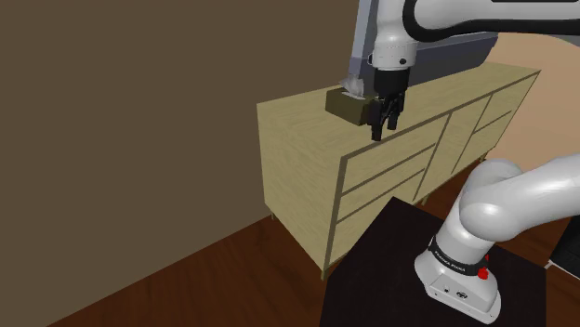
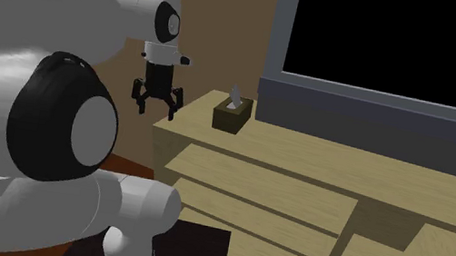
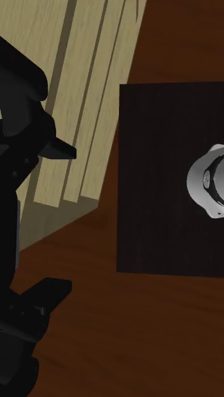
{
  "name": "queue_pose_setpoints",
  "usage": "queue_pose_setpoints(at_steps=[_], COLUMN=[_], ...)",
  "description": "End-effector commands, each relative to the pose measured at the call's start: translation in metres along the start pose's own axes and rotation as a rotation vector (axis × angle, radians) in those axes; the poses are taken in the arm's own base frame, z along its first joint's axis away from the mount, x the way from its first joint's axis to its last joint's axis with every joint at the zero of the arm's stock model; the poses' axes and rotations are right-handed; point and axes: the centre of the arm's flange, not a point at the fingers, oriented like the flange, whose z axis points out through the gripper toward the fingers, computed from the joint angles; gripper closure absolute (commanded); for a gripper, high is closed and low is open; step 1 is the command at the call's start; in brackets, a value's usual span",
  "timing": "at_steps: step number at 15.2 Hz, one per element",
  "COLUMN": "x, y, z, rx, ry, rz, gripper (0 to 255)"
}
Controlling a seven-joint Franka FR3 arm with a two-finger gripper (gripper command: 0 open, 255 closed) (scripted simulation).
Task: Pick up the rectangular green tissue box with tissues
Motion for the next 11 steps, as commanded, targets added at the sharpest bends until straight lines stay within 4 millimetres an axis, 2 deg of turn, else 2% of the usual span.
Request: queue_pose_setpoints(at_steps=[1, 11], x=[0.0, 0.108], y=[0.0, 0.06], z=[0.0, -0.043], rx=[0.0, -0.192], ry=[0.0, -0.115], rz=[0.0, 0.212], gripper=[0, 0])
